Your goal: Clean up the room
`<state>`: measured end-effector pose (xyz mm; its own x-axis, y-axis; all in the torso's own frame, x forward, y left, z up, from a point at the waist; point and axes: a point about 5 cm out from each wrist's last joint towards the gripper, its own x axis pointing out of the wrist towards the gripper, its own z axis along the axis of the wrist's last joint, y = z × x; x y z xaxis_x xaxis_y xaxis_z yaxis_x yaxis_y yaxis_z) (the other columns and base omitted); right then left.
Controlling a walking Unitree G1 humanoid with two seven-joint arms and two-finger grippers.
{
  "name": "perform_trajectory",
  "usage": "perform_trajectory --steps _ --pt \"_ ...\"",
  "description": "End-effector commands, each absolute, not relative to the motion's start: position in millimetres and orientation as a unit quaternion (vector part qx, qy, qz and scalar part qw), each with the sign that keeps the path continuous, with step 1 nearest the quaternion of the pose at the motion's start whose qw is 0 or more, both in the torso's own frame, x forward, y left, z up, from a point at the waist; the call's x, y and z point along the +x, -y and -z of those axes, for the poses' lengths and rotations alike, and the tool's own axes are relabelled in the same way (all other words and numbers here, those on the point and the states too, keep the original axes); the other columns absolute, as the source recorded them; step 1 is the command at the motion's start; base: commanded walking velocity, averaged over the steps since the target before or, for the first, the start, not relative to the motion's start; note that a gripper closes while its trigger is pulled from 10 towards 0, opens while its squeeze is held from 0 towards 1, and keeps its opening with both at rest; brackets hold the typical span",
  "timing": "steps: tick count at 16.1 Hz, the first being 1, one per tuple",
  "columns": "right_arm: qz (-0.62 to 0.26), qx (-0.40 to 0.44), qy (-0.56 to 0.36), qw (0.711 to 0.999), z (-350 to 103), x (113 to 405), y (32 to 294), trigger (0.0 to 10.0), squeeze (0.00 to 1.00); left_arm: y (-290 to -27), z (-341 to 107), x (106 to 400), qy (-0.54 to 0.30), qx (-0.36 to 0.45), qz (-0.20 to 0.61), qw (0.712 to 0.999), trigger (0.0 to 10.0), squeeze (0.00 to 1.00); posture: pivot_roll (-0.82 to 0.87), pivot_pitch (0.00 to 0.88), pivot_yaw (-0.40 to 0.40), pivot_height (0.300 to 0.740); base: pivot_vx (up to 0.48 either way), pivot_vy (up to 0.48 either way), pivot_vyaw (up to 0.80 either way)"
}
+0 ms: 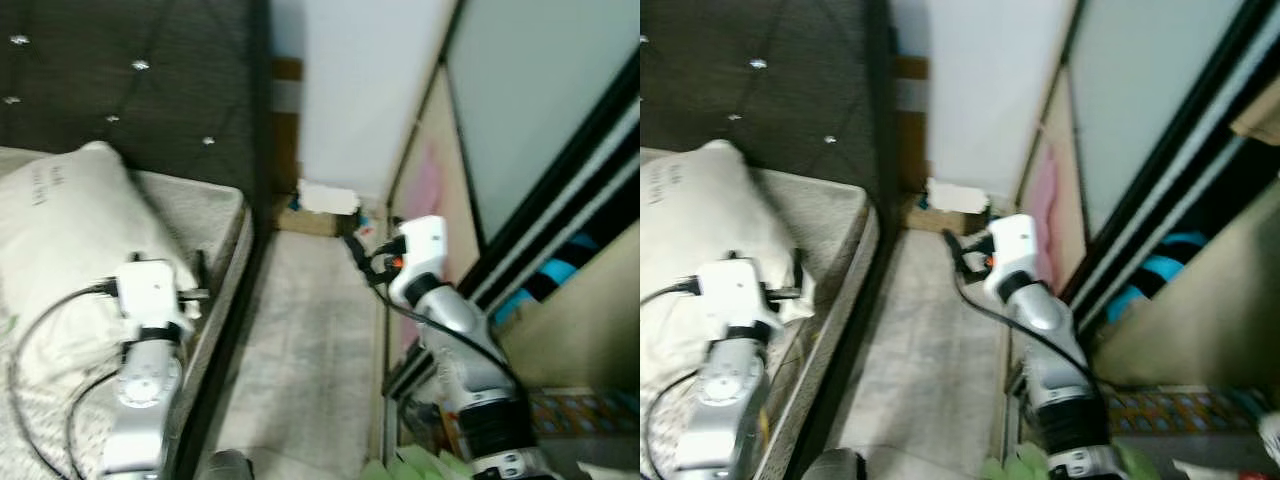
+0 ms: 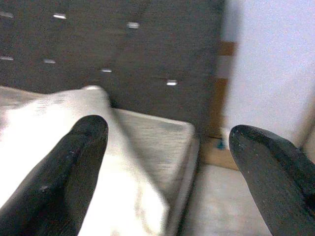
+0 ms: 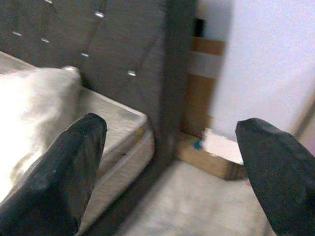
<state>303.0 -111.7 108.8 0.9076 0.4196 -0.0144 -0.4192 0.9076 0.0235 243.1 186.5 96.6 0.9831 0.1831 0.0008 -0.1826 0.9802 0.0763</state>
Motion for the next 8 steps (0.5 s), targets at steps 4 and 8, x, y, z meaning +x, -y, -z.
perform_trajectory --steps 4,8 --pt "-0.188 0.006 -0.006 0.982 -108.9 301.1 124.5 10.0 0.0 -178.4 -101.0 252.6 0.0 0.032 -0.064 0.997 10.0 0.0 -0.07 0.0 -0.034 0.74 0.0 0.0 0.8" --pt "-0.189 0.01 -0.006 0.982 -109.1 301.5 122.3 10.0 0.0 -180.5 -102.4 252.3 0.002 0.035 -0.066 0.997 10.0 0.0 -0.06 0.0 -0.035 0.74 0.0 0.0 0.8"
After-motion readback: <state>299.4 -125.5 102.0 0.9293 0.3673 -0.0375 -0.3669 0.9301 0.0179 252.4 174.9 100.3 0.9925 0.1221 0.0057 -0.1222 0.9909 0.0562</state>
